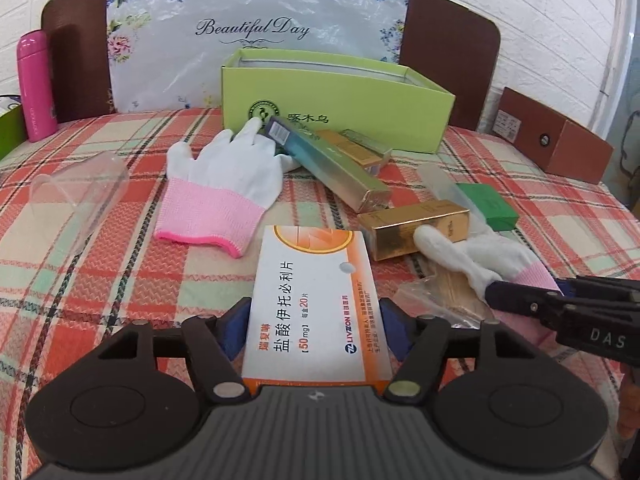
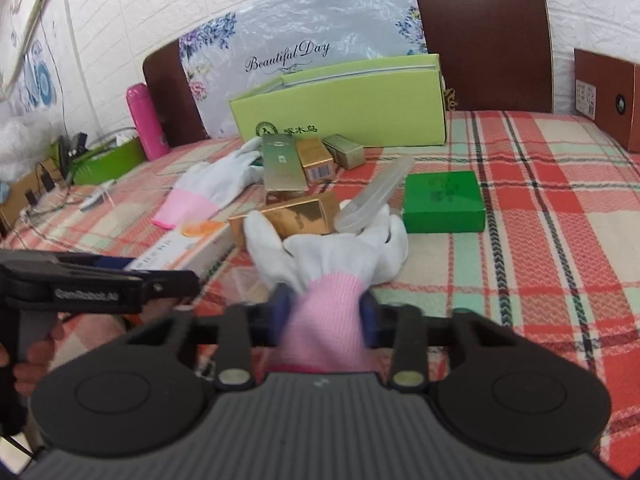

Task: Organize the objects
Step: 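Grasp the pink-cuffed white glove with right gripper while left gripper holds the medicine box, then carry the medicine box and glove into the green box and open both grippers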

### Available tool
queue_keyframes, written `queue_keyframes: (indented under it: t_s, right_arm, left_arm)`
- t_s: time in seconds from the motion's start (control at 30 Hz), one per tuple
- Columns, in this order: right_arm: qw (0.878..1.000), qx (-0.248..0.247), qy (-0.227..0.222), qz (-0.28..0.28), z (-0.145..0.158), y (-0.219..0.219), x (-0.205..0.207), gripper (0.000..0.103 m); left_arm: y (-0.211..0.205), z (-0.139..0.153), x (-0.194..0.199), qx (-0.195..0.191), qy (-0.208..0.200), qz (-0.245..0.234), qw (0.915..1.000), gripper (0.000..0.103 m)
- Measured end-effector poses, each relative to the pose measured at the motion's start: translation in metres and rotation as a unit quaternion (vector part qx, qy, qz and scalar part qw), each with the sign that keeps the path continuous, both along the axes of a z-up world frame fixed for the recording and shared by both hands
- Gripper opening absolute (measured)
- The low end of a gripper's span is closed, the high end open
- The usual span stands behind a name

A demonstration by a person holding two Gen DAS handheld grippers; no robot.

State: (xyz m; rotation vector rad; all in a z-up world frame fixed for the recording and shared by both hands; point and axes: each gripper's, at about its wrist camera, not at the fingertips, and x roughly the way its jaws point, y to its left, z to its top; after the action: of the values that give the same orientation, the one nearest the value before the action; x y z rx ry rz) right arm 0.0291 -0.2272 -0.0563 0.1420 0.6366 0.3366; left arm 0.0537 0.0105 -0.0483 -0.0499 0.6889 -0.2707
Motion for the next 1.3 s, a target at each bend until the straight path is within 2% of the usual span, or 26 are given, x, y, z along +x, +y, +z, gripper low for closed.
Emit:
queue_keyframes:
  t_s: [0.1, 0.2, 0.37, 0.7, 1.0, 1.3]
  right_arm:
    - [1.0, -0.004, -0.013, -0.003, 0.01, -0.001, -0.006, 0.015]
    - [0.999, 0.008, -0.034, -0.008, 0.024, -0.007, -0.013, 0.012]
    - [0.997, 0.018, -0.08, -0.017, 0.053, -0.016, -0.02, 0.012]
    - [0.988, 0.015, -0.151, -0.027, 0.092, -0.022, -0.009, 0.012]
    - [0.976, -0.001, -0.215, -0.027, 0.115, -0.019, 0.044, 0.012]
    - [0.964, -0.034, -0.262, -0.023, 0.13, -0.005, 0.128, 0.013]
  left_arm:
    - [0.001, 0.005, -0.004, -0.01, -0.005, -0.005, 0.9999, 0.069]
    - [0.004, 0.014, -0.009, -0.018, -0.016, -0.006, 0.9997, 0.069]
    - [0.008, 0.036, -0.013, -0.041, -0.042, -0.014, 0.9982, 0.069]
    - [0.0, 0.078, 0.003, -0.053, -0.096, -0.035, 0.9934, 0.069]
    - [-0.013, 0.111, 0.06, -0.047, -0.146, -0.024, 0.9879, 0.069]
    - [-0.005, 0.13, 0.152, -0.06, -0.14, 0.016, 0.9881, 0.069]
